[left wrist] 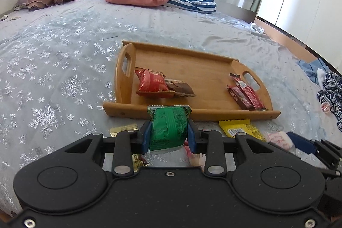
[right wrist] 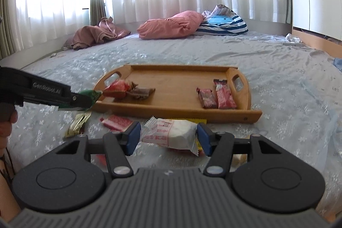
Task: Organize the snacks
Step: 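Carry the green packet onto the tray and lower it with the left gripper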
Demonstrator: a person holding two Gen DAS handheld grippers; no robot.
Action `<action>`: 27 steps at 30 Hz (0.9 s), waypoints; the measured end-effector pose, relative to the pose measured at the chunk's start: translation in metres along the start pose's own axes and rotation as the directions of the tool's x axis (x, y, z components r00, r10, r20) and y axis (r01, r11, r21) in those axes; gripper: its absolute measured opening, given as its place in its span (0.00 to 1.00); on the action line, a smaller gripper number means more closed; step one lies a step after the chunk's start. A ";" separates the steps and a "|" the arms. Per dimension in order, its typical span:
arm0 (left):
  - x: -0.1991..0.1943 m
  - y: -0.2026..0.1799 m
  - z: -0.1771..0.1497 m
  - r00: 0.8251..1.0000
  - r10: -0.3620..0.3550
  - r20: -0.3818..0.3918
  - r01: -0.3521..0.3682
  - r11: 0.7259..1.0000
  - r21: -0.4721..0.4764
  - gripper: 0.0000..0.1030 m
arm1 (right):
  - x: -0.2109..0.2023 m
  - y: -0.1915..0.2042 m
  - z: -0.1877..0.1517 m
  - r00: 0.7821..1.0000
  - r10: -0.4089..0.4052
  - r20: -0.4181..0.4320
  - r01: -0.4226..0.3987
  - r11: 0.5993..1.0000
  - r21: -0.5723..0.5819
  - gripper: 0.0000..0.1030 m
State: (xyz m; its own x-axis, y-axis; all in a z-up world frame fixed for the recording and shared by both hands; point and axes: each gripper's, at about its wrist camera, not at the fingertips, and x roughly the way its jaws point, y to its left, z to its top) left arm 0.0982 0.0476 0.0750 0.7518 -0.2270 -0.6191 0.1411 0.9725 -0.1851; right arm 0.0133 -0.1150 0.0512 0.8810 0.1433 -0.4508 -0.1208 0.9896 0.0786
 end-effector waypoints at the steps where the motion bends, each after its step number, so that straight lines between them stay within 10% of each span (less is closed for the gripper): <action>1: 0.001 0.000 0.001 1.000 0.000 0.000 0.000 1.000 0.001 0.31 | 0.001 -0.001 0.002 1.000 -0.002 0.003 0.002 1.000 -0.001 0.58; 27: 0.034 -0.009 0.037 1.000 -0.030 0.008 0.030 1.000 -0.009 0.31 | 0.049 -0.038 0.053 1.000 -0.002 0.001 0.002 0.997 0.082 0.58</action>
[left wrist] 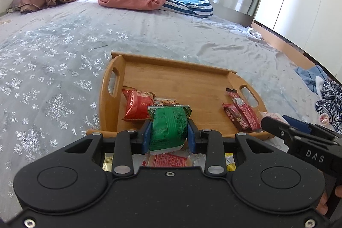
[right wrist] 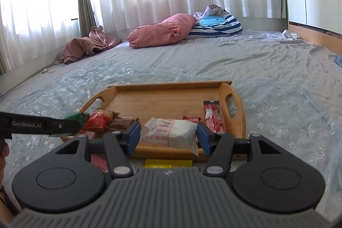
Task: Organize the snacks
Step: 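Carry the green packet onto the tray and lower it with the left gripper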
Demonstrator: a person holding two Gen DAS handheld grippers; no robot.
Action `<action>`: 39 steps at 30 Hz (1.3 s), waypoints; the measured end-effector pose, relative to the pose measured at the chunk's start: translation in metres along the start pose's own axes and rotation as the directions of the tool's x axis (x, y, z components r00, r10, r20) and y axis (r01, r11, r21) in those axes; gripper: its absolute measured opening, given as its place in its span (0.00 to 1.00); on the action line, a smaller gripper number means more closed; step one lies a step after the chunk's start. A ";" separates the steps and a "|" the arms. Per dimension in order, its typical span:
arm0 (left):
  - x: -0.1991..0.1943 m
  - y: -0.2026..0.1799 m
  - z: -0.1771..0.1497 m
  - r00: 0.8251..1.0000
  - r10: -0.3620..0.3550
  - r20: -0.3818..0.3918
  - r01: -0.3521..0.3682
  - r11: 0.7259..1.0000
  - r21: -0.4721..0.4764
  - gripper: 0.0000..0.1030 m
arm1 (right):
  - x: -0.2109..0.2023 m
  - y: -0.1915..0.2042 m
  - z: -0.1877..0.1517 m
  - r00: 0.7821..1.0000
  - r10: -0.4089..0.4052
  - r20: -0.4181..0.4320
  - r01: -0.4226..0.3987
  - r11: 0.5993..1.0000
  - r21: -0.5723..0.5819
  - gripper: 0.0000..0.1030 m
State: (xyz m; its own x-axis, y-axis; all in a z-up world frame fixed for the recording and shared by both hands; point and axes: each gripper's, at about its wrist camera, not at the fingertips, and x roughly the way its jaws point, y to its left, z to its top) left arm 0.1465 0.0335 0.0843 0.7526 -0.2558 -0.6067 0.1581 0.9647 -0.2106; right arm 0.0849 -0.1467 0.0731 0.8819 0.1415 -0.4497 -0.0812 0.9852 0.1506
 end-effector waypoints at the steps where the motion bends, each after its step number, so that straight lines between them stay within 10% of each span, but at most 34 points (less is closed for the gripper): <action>1: 0.002 0.000 0.002 1.000 0.000 -0.001 0.000 1.000 0.000 0.31 | 0.002 -0.002 0.002 1.000 0.001 -0.002 -0.001 1.000 0.007 0.58; 21: 0.059 0.015 0.050 1.000 0.017 0.009 -0.016 0.999 -0.043 0.31 | 0.062 -0.034 0.043 0.998 0.020 -0.064 -0.015 0.997 0.079 0.58; 39: 0.104 -0.025 0.048 0.996 -0.058 -0.068 0.057 0.998 -0.014 0.31 | 0.098 0.011 0.003 0.989 0.052 -0.136 -0.068 0.990 -0.121 0.58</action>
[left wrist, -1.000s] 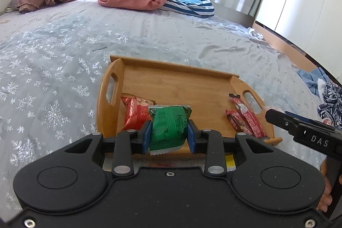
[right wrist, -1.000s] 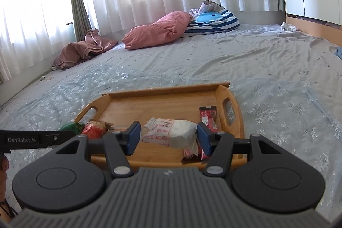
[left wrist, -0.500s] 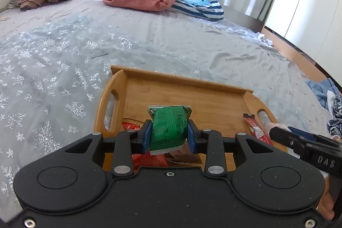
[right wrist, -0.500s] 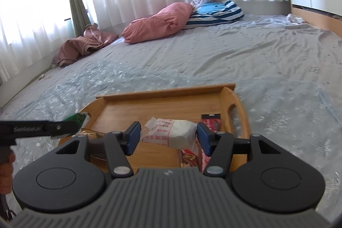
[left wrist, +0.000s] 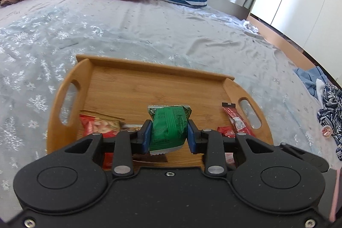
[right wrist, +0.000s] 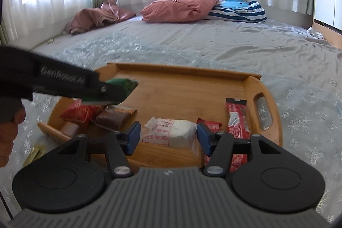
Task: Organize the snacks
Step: 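Carry the green packet onto the tray and lower it with the left gripper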
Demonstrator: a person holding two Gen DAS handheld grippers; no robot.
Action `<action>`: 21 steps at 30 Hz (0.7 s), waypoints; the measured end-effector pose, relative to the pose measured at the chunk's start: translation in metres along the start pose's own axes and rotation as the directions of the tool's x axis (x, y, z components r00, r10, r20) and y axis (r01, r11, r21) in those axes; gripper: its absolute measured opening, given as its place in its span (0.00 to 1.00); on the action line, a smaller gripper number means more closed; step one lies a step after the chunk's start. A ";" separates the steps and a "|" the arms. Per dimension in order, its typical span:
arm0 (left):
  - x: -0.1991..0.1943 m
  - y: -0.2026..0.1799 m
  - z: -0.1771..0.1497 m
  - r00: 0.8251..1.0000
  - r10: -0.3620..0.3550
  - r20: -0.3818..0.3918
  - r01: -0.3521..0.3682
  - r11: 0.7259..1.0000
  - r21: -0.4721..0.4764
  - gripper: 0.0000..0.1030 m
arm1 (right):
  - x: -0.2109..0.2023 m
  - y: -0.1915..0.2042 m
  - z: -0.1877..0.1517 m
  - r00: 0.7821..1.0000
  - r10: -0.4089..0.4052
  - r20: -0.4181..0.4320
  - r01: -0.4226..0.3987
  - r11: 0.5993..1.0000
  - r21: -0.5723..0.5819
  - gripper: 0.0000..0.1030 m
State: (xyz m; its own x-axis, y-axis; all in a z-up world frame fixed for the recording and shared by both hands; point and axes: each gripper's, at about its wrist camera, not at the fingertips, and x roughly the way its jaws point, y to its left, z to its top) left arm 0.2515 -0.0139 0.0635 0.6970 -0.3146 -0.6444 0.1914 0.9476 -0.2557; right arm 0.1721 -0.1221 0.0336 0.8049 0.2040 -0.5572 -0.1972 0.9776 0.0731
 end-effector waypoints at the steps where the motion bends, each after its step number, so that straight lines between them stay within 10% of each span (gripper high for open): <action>1: 0.002 -0.001 0.000 1.000 -0.001 -0.003 0.001 1.000 0.001 0.31 | 0.002 0.001 -0.001 1.000 -0.001 -0.006 0.001 1.000 0.000 0.58; 21: 0.016 -0.009 -0.004 1.000 0.001 -0.028 -0.001 1.000 0.020 0.31 | 0.016 0.000 -0.006 0.999 0.016 -0.045 -0.016 1.000 0.003 0.70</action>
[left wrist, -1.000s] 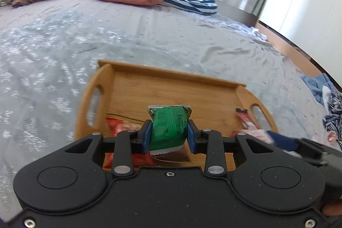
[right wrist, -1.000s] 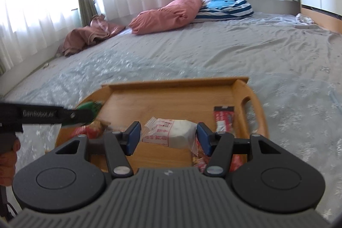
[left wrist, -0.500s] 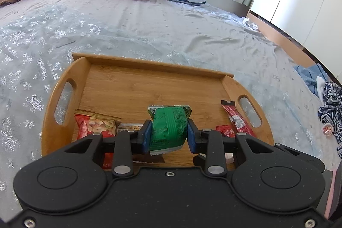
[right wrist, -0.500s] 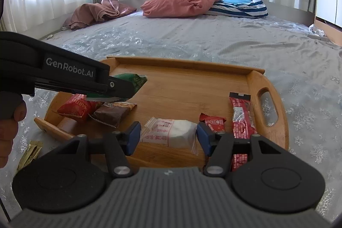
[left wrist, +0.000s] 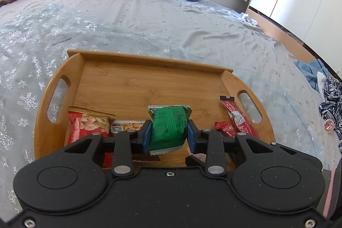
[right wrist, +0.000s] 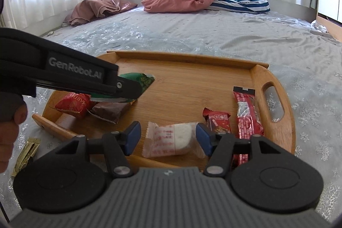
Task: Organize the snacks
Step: 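Carry the green packet onto the tray and lower it with the left gripper, then open the left gripper to release the green packet on the tray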
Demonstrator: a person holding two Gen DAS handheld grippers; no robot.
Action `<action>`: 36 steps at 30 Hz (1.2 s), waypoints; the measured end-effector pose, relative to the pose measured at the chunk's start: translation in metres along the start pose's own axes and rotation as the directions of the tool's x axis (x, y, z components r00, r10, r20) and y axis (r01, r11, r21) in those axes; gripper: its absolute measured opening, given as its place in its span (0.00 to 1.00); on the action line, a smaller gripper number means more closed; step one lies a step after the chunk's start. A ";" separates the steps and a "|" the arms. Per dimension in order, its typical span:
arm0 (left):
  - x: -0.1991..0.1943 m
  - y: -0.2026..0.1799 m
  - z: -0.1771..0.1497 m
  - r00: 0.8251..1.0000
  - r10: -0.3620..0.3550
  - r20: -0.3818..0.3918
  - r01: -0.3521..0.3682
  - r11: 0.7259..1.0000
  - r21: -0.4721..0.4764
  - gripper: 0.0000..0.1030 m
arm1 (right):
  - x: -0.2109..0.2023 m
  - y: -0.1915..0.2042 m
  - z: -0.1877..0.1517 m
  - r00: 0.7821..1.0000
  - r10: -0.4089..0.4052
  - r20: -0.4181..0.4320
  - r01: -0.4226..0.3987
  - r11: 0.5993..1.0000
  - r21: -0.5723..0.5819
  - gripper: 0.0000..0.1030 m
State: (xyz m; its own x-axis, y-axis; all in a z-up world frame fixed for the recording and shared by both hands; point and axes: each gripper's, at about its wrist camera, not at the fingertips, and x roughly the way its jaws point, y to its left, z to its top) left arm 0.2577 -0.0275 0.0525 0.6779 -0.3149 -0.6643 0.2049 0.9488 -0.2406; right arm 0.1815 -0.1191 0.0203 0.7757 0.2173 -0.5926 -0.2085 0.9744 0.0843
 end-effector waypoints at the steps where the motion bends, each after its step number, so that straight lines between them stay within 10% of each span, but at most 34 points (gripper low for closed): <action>1: 0.001 -0.001 0.000 1.000 0.000 -0.002 0.000 1.000 0.001 0.31 | -0.001 0.000 0.000 1.000 0.002 -0.003 -0.002 1.000 -0.002 0.70; 36: 0.038 -0.026 -0.014 0.994 0.086 -0.067 -0.082 0.994 0.071 0.31 | -0.075 -0.029 -0.018 0.995 -0.052 0.080 0.054 0.998 -0.020 0.74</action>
State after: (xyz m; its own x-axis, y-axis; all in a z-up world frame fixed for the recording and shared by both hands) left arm 0.2683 -0.0642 0.0235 0.6445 -0.2329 -0.7283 0.1987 0.9708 -0.1347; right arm 0.1184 -0.1644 0.0482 0.8308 0.1706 -0.5298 -0.1789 0.9832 0.0360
